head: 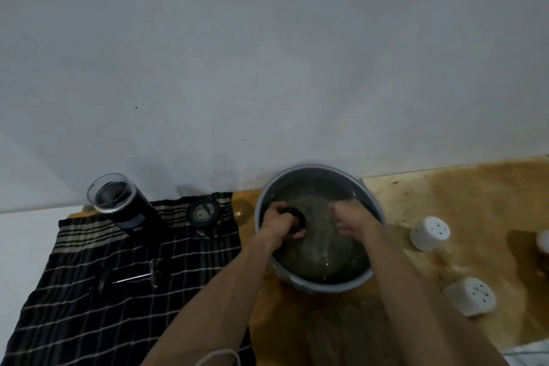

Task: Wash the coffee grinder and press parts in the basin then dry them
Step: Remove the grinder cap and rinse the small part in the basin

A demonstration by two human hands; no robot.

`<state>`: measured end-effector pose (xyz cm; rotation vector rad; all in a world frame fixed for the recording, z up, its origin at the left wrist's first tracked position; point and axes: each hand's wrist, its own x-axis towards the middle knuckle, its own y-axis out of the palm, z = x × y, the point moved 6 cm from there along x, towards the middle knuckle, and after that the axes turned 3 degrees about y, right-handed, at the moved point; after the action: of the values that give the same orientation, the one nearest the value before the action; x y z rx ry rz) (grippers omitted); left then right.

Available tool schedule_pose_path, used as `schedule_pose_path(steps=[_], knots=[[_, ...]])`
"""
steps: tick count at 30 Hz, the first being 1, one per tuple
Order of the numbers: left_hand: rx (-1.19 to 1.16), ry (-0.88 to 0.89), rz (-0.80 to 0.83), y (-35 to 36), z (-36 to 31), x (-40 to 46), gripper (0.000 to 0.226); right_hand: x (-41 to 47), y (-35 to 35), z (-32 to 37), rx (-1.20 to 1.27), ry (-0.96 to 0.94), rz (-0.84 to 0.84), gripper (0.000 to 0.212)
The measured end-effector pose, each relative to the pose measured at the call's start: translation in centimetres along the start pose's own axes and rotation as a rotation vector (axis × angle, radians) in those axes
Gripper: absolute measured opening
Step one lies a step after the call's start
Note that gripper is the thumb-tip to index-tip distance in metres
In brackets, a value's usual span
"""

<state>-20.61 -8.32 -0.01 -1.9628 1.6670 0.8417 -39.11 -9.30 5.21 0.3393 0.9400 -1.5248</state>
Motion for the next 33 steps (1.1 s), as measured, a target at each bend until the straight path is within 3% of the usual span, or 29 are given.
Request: schedule_pose_path(steps=[4,7,10,13,15,19,21,23,26,29,31,33], knots=[[0.119,0.042,0.008,-0.1,-0.1,0.3,0.027,0.4,0.4,-2.1,0.111,0.101,0.001,0.022],[0.212,0.065,-0.032,-0.3,0.4,1.0,0.028,-0.8,2.2,-1.5,0.348,0.147,0.229,0.028],[0.159,0.047,0.048,0.3,0.6,0.9,0.026,-2.4,2.9,1.3,0.343,0.035,0.402,0.027],[0.238,0.086,0.034,0.5,0.3,1.3,0.035,-1.8,2.0,2.0,0.12,-0.044,0.306,0.024],[0.214,0.082,0.017,0.7,0.2,1.8,0.026,-0.7,0.9,1.0,0.006,-0.039,0.155,0.019],[0.272,0.135,-0.025,0.6,-0.6,2.2,0.017,0.4,-0.6,-2.3,0.052,0.083,-0.061,0.015],[0.301,0.156,-0.055,0.4,-1.1,2.3,0.02,0.5,-0.1,-3.8,0.169,0.164,-0.054,0.016],[0.288,0.124,-0.057,0.3,-1.0,2.3,0.028,0.5,1.3,-4.5,0.439,0.244,0.054,0.02],[0.279,0.11,-0.043,0.7,-0.7,2.1,0.03,-0.7,3.1,-2.5,0.649,0.187,0.265,0.021],[0.281,0.088,-0.003,1.1,-0.5,2.2,0.023,-2.0,3.3,0.8,0.503,0.036,0.335,0.02],[0.33,0.1,-0.016,1.0,-0.7,2.2,0.017,-2.1,2.7,1.7,0.339,-0.027,0.268,0.018],[0.315,0.084,-0.038,0.9,-1.0,2.2,0.026,-1.4,1.7,1.4,0.203,-0.035,0.157,0.014]])
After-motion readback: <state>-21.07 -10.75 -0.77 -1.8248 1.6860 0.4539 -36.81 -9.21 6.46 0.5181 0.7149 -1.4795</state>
